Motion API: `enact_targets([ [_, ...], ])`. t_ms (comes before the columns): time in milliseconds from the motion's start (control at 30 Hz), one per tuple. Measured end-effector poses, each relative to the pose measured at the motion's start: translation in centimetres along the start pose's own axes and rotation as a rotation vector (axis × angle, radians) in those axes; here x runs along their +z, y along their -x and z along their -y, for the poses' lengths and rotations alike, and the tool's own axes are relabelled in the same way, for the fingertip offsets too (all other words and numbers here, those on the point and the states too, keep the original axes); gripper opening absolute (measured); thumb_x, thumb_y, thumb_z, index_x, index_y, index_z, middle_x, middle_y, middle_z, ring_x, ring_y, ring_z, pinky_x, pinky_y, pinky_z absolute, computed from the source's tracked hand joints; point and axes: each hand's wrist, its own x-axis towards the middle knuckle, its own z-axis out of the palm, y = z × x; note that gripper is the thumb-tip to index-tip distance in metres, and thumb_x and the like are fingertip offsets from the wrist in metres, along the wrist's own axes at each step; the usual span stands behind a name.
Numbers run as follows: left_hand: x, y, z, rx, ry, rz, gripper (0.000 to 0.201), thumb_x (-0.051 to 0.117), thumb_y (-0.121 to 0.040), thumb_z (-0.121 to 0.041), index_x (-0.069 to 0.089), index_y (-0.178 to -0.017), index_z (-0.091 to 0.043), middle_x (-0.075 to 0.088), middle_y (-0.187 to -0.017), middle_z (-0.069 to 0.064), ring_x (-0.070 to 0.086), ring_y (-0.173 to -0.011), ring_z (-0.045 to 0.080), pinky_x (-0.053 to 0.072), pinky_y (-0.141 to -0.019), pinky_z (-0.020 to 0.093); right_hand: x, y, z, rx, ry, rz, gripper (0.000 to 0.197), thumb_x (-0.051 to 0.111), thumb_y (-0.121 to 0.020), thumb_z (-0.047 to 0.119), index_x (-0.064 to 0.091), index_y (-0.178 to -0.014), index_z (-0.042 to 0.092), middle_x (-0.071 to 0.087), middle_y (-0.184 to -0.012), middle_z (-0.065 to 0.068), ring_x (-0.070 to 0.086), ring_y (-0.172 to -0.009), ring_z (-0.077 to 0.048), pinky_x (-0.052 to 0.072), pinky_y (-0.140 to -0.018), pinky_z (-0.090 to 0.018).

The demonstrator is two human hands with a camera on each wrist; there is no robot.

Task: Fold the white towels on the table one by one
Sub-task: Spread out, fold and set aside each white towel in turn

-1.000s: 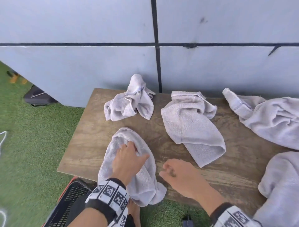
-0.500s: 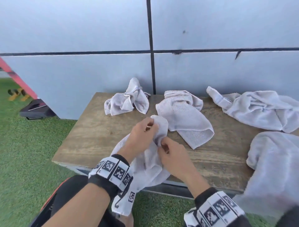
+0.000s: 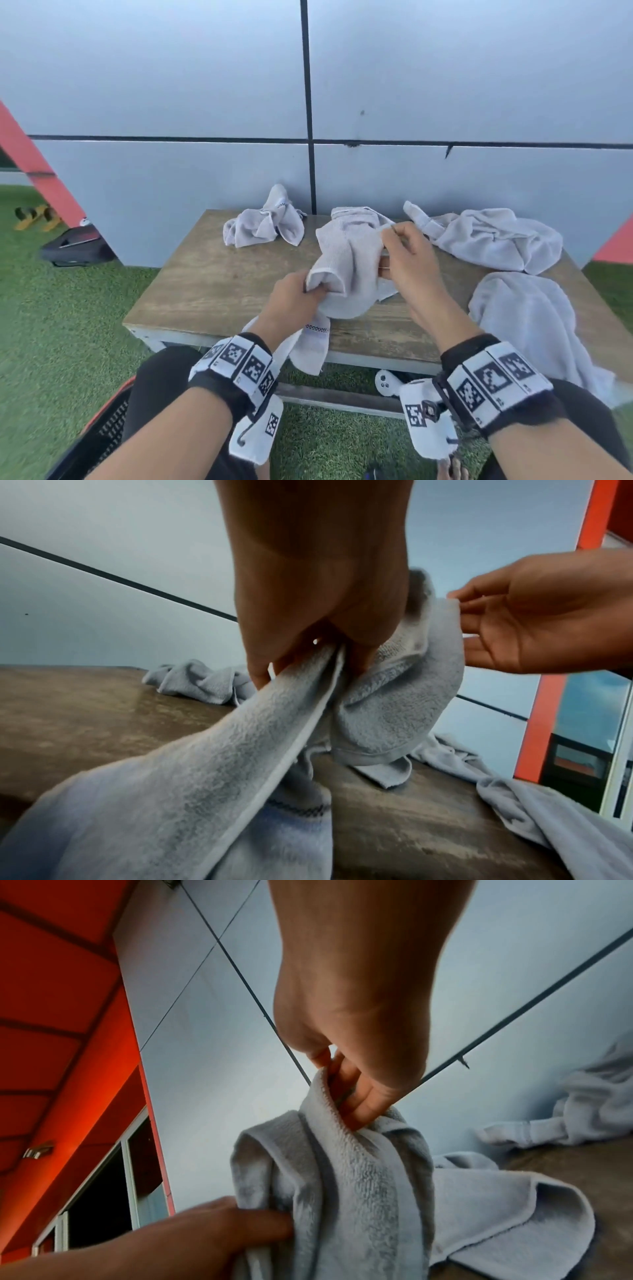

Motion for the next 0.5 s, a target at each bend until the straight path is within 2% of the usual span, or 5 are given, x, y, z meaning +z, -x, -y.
enact_targets([
  [67,-0.9,0.5,-1.7,0.042,0.022,-0.049,0.025,0.051,-0.098,-0.015,0.055,-0.074,-0.020,0.058,-0.071,-0.009,0.052,-0.064,0.008,0.039,-0.058,0.025,-1.2,0.4,0.6,-0.014,-0.028,-0.034,0.013,0.052,-0.098,0.025,0.061,-0.097,0.017,0.067,-0.090,-0.012,0.062,-0.082,-0.022,0.057,-0.082,-0.053],
  [200,-2.0,1.1,-4.9,0.085,0.195,-0.093,0.034,0.046,-0.098,-0.012,0.044,-0.065,-0.020,0.045,-0.056,-0.017,0.041,-0.054,-0.001,0.034,-0.055,0.018,-2.2,2.4,1.3,-0.042,0.069,0.078,0.013,0.061,-0.095,0.029,0.061,-0.108,0.029,0.066,-0.113,0.012,0.063,-0.107,-0.007,0.052,-0.094,-0.039],
  [300,-2.1,1.8,-7.0,0.105,0.264,-0.034,0.037,0.051,-0.102,-0.023,0.046,-0.065,-0.022,0.044,-0.050,-0.018,0.041,-0.047,0.000,0.036,-0.051,0.018,-1.1,4.5,1.7,-0.081,0.249,0.282,0.033,0.069,-0.091,0.041,0.055,-0.119,0.032,0.055,-0.122,0.021,0.054,-0.112,0.004,0.044,-0.084,-0.018],
  [367,-2.1,2.1,-7.8,0.157,0.305,0.032,0.025,0.054,-0.102,-0.028,0.061,-0.079,-0.021,0.061,-0.065,-0.012,0.054,-0.058,0.000,0.045,-0.057,0.013,-0.1,5.1,1.4,-0.118,0.315,0.337,0.035,0.070,-0.090,0.038,0.054,-0.120,0.026,0.058,-0.114,0.017,0.055,-0.100,0.007,0.044,-0.074,-0.013],
  [500,-3.1,1.9,-7.2,0.292,0.174,0.106,0.008,0.058,-0.100,-0.019,0.066,-0.100,-0.023,0.068,-0.091,-0.017,0.059,-0.082,-0.012,0.042,-0.074,0.003,0.4,4.5,1.2,-0.198,0.438,0.167,0.023,0.052,-0.100,0.021,0.053,-0.079,0.011,0.052,-0.071,0.001,0.046,-0.062,-0.010,0.032,-0.058,-0.026],
])
